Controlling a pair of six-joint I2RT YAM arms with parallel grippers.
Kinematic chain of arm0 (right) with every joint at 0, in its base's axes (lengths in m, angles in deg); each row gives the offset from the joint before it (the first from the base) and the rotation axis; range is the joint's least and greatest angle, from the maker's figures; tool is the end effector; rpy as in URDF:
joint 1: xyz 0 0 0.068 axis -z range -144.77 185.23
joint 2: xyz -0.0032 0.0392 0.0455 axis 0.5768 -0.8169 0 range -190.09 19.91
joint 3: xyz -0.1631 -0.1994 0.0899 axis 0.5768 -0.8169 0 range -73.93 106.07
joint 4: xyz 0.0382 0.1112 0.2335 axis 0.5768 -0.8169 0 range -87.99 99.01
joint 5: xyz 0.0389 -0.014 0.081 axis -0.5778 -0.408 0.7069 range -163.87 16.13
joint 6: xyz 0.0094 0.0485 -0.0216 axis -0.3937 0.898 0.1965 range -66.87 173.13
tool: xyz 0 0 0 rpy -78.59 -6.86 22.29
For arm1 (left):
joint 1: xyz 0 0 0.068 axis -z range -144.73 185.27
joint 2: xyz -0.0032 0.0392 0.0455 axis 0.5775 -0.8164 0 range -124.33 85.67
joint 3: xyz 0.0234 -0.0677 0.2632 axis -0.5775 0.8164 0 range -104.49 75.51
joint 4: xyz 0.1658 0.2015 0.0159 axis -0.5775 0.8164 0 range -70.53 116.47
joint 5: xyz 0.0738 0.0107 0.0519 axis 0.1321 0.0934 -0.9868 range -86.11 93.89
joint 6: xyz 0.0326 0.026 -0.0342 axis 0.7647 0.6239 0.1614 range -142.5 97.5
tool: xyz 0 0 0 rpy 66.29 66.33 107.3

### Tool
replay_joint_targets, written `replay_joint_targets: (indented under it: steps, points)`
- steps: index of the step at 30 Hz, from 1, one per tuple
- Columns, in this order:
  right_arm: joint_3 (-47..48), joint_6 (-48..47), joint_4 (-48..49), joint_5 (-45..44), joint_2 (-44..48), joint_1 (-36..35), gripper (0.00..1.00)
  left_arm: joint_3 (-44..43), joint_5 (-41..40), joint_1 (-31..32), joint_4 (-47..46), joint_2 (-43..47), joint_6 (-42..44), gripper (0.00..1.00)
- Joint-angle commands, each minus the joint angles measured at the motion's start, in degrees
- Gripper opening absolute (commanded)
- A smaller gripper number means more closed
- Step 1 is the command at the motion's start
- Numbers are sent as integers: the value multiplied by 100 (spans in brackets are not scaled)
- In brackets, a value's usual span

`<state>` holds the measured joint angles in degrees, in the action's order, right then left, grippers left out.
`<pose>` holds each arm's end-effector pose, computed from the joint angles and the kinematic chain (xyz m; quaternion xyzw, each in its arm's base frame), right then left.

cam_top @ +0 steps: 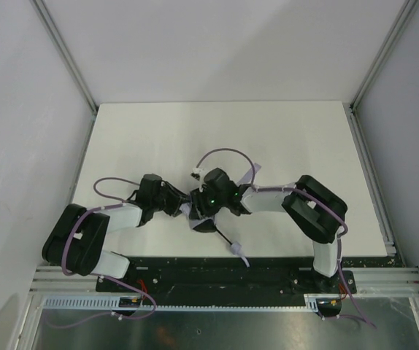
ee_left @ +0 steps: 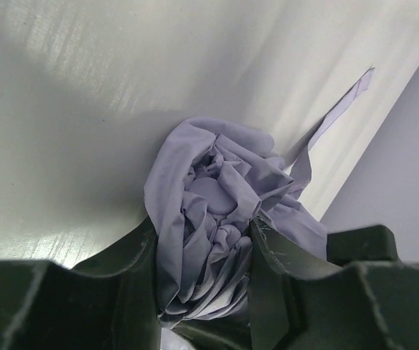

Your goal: Put away the umbrella

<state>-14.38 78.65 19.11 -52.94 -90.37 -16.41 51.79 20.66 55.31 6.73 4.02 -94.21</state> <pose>0.2349 0.3172 0.1396 -0.2758 0.8532 0.3852 0.2182 0.2207 -0.0915 0.1223 -0.3485 0.8474 -0.3645 0.1658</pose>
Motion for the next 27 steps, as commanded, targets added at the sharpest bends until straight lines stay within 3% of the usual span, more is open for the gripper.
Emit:
replay_joint_targets:
  steps: [1, 7, 14, 16, 20, 21, 25, 27]
  points:
    - [503, -1351, -2195, -2539, -59, -916, 55, 59, -136, 299, 1457, -238, 437, 0]
    - [1468, -1733, -2846, -4467, -465, -1626, 72, -178, -221, 315, 2172, -336, 522, 0]
    - [1980, -1822, -2785, -5471, -1013, -1868, 72, -214, -233, 390, 2297, -306, 385, 0]
    - [1983, -1712, -2788, -5350, -1156, -1835, 63, -227, -211, 395, 2336, -274, 359, 0]
    - [1569, -1427, -2583, -4856, -1215, -1760, 16, -279, -186, 403, 2412, -195, 342, 0]
    - [1362, -1334, -2434, -4608, -1167, -1708, 8, -293, -180, 399, 2418, -164, 350, 0]
    - [377, -1032, -1648, -3155, -938, -1352, 0, -408, -197, 388, 2417, -13, 478, 0]
    - [-129, -871, -1025, -2306, -843, -1073, 0, -496, -215, 363, 2414, 82, 580, 19]
